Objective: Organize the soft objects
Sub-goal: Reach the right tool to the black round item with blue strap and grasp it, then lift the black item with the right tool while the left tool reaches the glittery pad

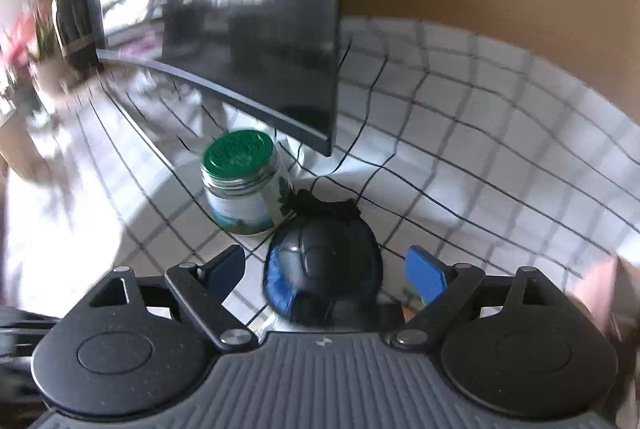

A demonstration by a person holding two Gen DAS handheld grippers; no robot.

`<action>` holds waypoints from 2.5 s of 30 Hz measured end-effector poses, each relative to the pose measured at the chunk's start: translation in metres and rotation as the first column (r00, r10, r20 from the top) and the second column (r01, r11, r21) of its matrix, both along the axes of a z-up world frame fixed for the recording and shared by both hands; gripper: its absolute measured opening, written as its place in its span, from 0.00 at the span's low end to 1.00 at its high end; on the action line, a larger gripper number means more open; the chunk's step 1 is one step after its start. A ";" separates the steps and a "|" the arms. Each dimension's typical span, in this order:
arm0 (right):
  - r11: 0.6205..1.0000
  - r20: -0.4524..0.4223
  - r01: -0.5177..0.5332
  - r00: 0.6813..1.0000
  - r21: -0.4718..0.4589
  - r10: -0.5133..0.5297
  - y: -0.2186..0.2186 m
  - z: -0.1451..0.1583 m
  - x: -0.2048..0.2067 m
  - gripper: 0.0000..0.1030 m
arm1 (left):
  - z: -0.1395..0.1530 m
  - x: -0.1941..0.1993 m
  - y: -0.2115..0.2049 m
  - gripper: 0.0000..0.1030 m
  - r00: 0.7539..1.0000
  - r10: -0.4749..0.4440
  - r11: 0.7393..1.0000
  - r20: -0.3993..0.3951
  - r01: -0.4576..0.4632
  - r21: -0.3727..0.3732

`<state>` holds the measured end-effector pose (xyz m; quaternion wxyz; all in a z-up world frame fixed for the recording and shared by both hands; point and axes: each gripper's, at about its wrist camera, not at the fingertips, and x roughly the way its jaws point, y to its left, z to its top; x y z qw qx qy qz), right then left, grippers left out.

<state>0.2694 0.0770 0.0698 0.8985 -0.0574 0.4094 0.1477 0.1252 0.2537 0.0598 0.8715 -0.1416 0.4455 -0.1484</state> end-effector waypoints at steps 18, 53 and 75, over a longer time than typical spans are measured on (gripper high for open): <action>0.998 -0.205 0.054 0.977 0.023 -0.049 0.002 -0.069 0.063 0.88 | -0.011 0.004 0.029 0.21 0.998 0.023 1.000 -0.050 -0.023 0.001; 0.958 -0.076 0.279 0.956 -0.064 -0.283 -0.088 -0.044 -0.194 0.75 | -0.014 0.027 -0.059 0.21 0.996 -0.089 0.996 -0.022 0.089 -0.020; 0.979 0.029 0.168 0.986 -0.116 -0.165 -0.035 -0.040 -0.121 0.56 | -0.028 0.053 -0.038 0.21 0.995 -0.066 0.998 -0.069 0.064 -0.018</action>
